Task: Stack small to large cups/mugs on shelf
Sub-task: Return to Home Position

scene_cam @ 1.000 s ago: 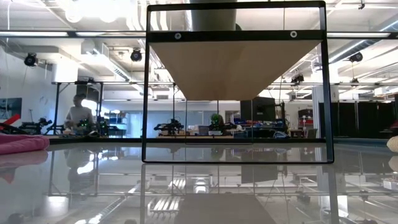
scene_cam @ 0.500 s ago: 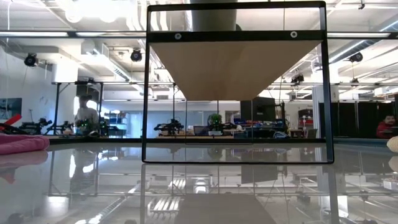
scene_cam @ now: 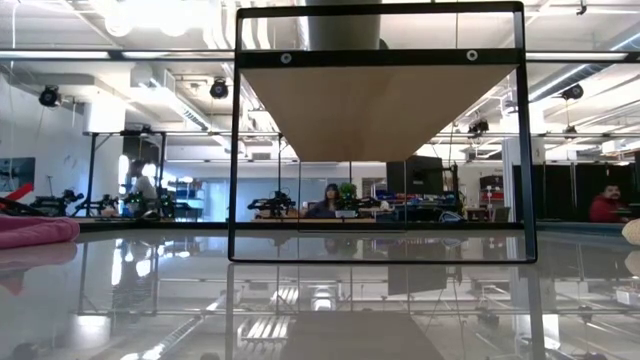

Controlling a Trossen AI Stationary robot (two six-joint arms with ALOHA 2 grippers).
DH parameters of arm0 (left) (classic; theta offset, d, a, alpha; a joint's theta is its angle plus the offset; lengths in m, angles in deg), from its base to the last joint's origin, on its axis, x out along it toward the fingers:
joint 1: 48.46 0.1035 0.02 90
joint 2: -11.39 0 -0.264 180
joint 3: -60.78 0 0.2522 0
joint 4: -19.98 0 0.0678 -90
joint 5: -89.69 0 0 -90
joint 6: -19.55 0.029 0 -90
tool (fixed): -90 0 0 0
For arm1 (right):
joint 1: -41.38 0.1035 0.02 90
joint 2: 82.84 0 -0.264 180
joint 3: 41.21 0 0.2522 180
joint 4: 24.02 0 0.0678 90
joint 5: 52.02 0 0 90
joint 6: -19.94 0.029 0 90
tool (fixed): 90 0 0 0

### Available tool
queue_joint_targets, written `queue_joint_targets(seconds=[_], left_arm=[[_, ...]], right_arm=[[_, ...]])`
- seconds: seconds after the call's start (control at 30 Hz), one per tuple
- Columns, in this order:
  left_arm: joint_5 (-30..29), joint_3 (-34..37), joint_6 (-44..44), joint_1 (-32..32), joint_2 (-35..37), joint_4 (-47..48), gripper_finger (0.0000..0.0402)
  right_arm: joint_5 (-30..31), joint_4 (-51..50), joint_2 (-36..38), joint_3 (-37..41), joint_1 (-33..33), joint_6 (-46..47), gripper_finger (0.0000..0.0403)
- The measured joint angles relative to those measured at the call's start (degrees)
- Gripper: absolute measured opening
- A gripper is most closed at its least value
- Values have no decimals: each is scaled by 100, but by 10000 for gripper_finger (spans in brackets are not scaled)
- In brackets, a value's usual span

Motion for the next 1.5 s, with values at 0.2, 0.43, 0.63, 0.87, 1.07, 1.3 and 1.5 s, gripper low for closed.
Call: queue_joint_targets(seconds=[0.2,0.43,0.63,0.87,1.07,1.3,1.5], left_arm=[[-398,831,104,298,1400,688,80],[-1017,1810,-28,312,2632,1402,80],[-1220,2591,-31,313,4019,1524,80],[-1306,3512,-8,314,5269,1508,80],[-1524,3785,115,313,4926,1315,80],[-2166,4052,145,328,5242,1512,80],[-2985,4097,143,328,5219,1575,80]], right_arm=[[463,-272,1431,1014,-618,-24,9],[1336,-700,2667,1732,-632,-1146,9],[2350,-844,3222,2197,-633,155,9],[1671,-465,3377,2660,-641,-1365,9],[1545,-77,3768,3378,-659,-1441,9],[1569,528,4545,4367,-667,-1736,9],[1588,479,5570,5085,-669,-1825,9]])
